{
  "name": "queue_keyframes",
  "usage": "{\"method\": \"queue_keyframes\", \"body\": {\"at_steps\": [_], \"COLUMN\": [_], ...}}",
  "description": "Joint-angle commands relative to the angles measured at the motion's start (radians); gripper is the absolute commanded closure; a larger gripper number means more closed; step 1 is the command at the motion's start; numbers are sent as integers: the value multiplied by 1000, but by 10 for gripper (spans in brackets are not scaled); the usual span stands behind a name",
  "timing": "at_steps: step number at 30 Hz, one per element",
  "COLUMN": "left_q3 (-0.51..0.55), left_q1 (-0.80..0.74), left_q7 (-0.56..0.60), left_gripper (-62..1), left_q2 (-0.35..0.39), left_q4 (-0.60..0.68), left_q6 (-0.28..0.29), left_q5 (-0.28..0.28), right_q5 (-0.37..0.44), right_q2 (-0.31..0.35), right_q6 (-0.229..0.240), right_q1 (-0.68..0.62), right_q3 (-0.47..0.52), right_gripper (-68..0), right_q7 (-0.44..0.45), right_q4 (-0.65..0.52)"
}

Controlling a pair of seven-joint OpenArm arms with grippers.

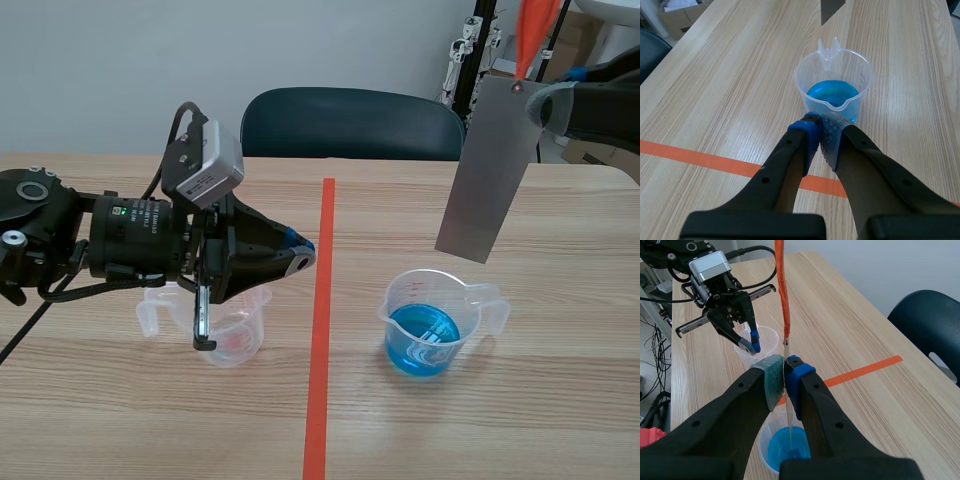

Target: Do the redox reaction experiment. lower the plate into the blue solution

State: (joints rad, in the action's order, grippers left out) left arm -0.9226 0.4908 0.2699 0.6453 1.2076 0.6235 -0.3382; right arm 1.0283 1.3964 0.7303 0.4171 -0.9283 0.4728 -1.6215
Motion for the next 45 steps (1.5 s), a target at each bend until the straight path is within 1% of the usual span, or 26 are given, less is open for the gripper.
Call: {"method": "queue_keyframes", "body": {"at_steps": [1, 15, 20, 27, 29, 34, 39, 40, 43, 44, 45], "left_q3": [-1, -1, -1, -1, -1, 32, 122, 148, 232, 270, 297], "left_q1": [8, 8, 8, 5, -7, -77, -193, -221, -315, -356, -385], "left_q7": [17, 17, 17, 19, 30, 79, 179, 199, 260, 287, 307], "left_gripper": [-30, -30, -30, -37, -95, -319, -467, -496, -580, -607, -620], "left_q2": [-5, -5, -5, 0, 8, 39, 86, 98, 141, 157, 168], "left_q4": [21, 21, 21, 22, 22, 23, 24, 24, 24, 24, 24], "left_q6": [0, 0, 0, 0, 0, -8, -8, -7, -6, -6, -6], "left_q5": [-10, -10, -10, -10, -10, -10, -16, -26, -91, -106, -111], "right_q5": [11, 12, 3, 4, 4, 4, 4, 4, 4, 4, 4], "right_q2": [8, 3, -23, -45, -45, -49, -62, -61, -62, -62, -62], "right_q6": [15, 14, -8, -8, -8, -8, -8, -8, -8, -8, -8], "right_q1": [15, 15, 15, 15, 15, 16, 15, 15, 16, 16, 16], "right_q3": [27, 27, 27, 27, 27, 27, 27, 27, 27, 27, 27], "right_gripper": [-6, -6, -6, -6, -6, -6, -6, -6, -6, -6, -6], "right_q7": [23, 43, 31, 18, 19, 19, 11, 11, 11, 11, 11], "right_q4": [-6, -6, -6, -6, -6, -7, -8, -9, -9, -9, -9]}}
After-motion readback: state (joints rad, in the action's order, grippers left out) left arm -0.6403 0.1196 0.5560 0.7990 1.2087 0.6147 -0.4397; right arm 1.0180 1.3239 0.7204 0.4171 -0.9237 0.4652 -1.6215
